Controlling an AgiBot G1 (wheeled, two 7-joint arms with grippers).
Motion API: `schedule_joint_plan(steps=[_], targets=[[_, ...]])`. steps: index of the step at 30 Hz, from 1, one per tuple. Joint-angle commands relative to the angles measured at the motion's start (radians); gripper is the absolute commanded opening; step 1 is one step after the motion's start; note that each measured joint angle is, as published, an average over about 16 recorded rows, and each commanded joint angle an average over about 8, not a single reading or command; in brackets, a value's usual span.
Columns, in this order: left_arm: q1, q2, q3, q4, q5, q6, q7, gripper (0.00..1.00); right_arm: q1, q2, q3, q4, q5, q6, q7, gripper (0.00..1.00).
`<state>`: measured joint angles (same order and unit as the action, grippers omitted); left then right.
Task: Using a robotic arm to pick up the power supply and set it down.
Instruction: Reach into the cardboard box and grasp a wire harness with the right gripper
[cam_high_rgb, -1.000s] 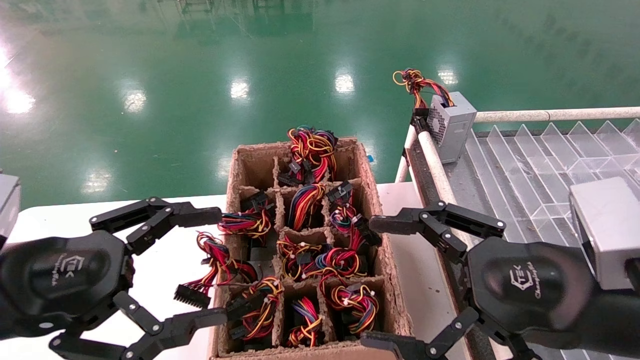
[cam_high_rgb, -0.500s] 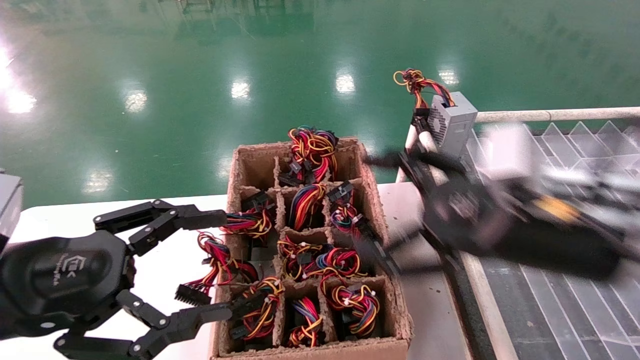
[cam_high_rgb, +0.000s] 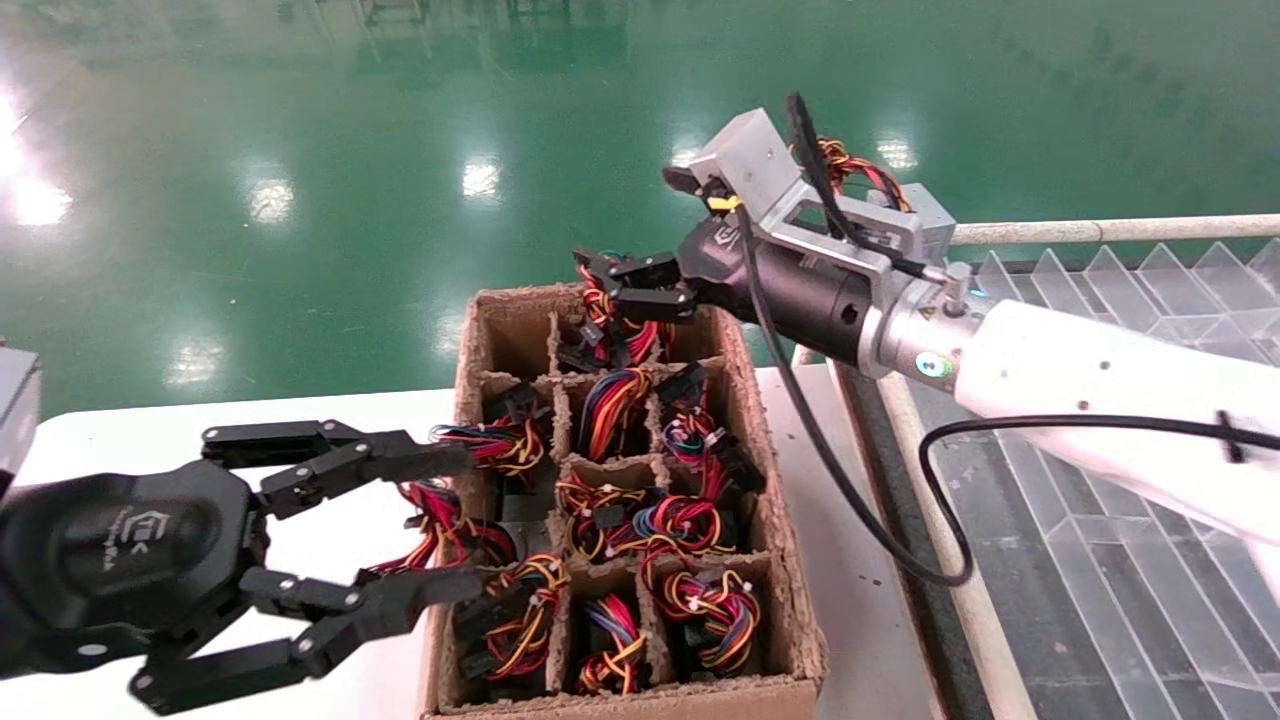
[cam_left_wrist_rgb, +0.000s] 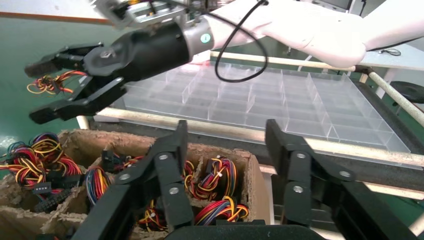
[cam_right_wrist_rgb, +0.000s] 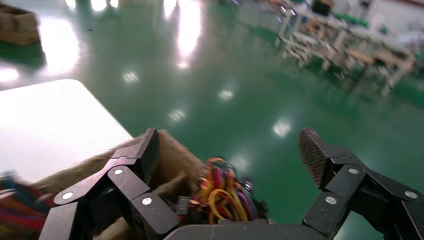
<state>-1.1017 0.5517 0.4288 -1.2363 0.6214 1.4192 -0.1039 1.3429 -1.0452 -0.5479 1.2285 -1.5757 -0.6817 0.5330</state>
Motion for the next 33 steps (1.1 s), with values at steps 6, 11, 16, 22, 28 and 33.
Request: schedule_joint_plan(steps=[6,11,16,22,28,33], targets=[[0.0,0.0,0.0,0.0,0.0,0.0,0.0,0.0,0.063,-0.094,-0.072,-0.143,-0.206,0.067,0.182,1.0],[0.0,0.0,0.0,0.0,0.0,0.0,0.0,0.0,0.081,-0.132,-0.096,-0.212,-0.281,0.076,0.241,0.99],[0.0,0.0,0.0,0.0,0.0,0.0,0.0,0.0,0.08,-0.148,-0.107,-0.248,-0.311,0.081,0.261,0.47],[0.0,0.0,0.0,0.0,0.0,0.0,0.0,0.0,0.079,-0.166,-0.112,-0.283,-0.322,0.095,0.256,0.0],[0.0,0.0,0.0,0.0,0.0,0.0,0.0,0.0,0.08,-0.171,-0.112,-0.296,-0.32,0.105,0.241,0.0],[0.0,0.0,0.0,0.0,0.0,0.0,0.0,0.0,0.08,-0.172,-0.109,-0.306,-0.307,0.106,0.229,0.0]])
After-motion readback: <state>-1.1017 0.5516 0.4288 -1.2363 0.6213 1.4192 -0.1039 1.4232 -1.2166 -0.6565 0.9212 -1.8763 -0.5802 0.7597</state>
